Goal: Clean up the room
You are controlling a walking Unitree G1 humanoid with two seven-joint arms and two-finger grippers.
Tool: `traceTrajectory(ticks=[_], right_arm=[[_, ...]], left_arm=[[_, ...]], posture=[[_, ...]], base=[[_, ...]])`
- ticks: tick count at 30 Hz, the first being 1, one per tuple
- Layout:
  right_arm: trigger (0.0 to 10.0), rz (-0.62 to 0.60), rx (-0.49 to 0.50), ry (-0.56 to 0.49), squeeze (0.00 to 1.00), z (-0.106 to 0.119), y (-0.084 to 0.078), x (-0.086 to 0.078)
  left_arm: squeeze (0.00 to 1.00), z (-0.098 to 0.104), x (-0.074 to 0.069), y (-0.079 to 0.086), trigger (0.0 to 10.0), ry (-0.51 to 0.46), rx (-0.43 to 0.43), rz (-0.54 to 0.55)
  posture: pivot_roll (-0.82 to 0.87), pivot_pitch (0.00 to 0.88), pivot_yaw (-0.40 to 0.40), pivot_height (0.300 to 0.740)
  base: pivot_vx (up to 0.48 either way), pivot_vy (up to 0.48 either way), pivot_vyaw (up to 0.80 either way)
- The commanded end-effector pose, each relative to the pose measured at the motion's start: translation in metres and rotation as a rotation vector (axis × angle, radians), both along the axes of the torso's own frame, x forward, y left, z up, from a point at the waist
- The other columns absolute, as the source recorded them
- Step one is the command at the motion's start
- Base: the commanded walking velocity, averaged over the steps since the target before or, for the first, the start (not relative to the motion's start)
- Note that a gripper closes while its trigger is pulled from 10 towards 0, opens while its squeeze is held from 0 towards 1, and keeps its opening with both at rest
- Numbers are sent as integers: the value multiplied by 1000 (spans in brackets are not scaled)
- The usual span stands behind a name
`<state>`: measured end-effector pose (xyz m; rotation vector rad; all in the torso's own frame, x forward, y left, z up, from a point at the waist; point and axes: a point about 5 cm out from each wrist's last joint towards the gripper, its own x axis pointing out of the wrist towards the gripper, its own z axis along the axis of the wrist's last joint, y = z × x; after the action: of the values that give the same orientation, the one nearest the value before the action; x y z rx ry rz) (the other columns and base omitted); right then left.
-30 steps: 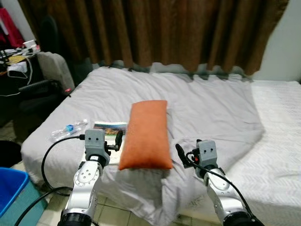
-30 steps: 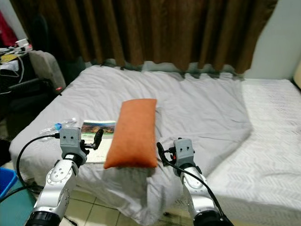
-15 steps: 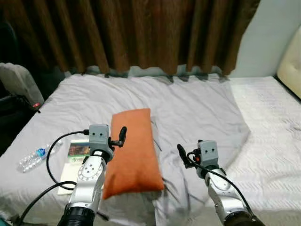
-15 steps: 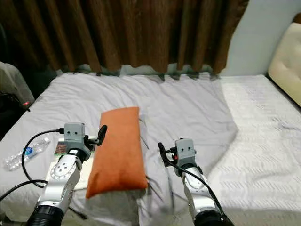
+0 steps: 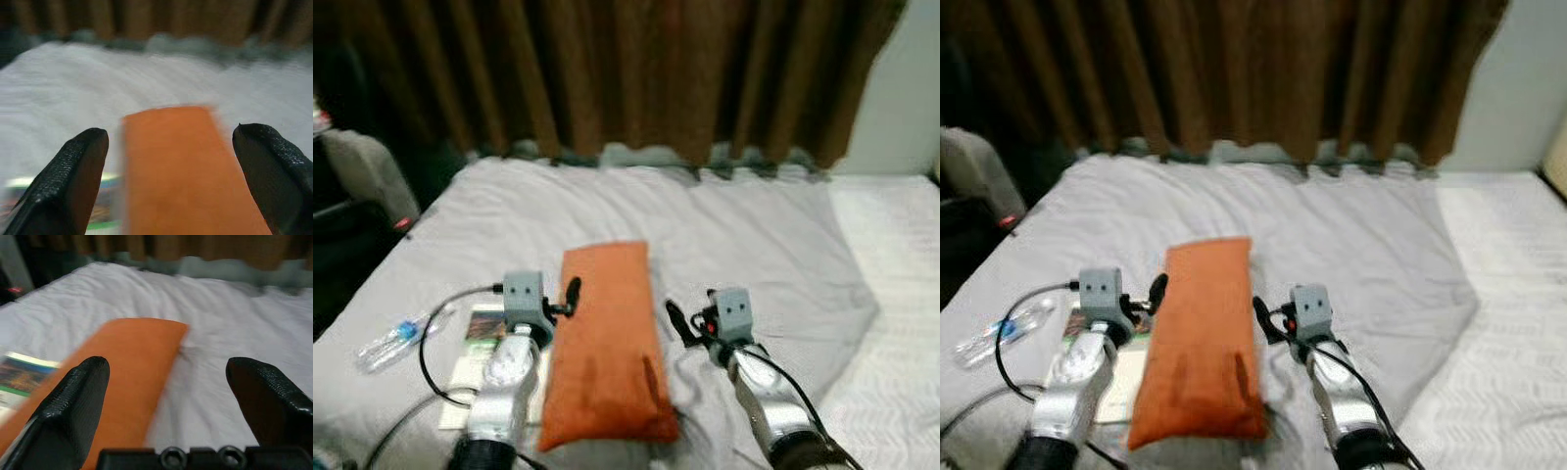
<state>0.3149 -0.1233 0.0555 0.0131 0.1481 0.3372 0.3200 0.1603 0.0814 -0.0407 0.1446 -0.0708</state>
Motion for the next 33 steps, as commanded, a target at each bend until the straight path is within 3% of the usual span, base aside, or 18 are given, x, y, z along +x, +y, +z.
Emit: traceTrajectory(ticks=[1,4,5,7,9,10,11,13,14,16,21,24,26,32,33], right_arm=[[10000,10,71,49,0,-2,10,2],[10000,-57,208,171,0,-7,12,12],[10000,-57,208,171,0,-7,12,12],[10000,-86,226,185,0,-6,9,16],[10000,-95,229,178,0,-4,7,18],[10000,-119,227,148,0,2,3,23],[10000,-119,227,148,0,2,3,23],[10000,-161,235,84,0,15,-4,30],[10000,-161,235,84,0,15,-4,30],[10000,-235,244,-17,0,37,-12,41],[10000,-294,249,-63,0,46,-19,45],[10000,-340,313,-78,0,55,-28,51],[10000,-336,338,-71,0,56,-28,52],[10000,-325,449,28,0,45,-18,53],[10000,-290,456,58,0,42,-7,52]], left_arm=[[0,-3,8,18,10000,57,14,43],[0,-2,32,34,10000,171,-88,53],[0,-2,32,34,10000,171,-88,53],[0,3,39,38,10000,192,-169,58],[0,7,42,39,10000,189,-217,60],[0,15,47,42,10000,167,-324,80],[0,15,47,42,10000,167,-324,80],[0,24,52,45,10000,130,-439,84],[0,24,52,45,10000,130,-439,84],[0,29,56,34,10000,104,-554,5],[0,31,58,21,10000,94,-590,-74],[0,39,62,4,10000,88,-590,-194],[0,36,62,1,10000,108,-576,-198],[0,21,57,-10,10000,174,-566,-147],[0,19,56,-17,10000,186,-558,-159]], posture=[[43,31,21,740],[62,145,19,740],[62,145,19,740],[67,250,26,740],[65,268,31,740],[46,346,40,740],[46,346,40,740],[6,425,41,740],[6,425,41,740],[-41,494,41,740],[-57,524,50,740],[-71,538,59,740],[-79,575,72,740],[-115,620,73,740],[-145,617,69,740]], base=[[0,0,0],[0,0,0],[0,0,0],[0,0,0],[0,0,0],[0,0,0],[0,0,0],[0,0,0],[0,0,0],[0,0,0],[0,0,0],[0,0,0],[0,0,0],[0,0,0],[0,0,0]])
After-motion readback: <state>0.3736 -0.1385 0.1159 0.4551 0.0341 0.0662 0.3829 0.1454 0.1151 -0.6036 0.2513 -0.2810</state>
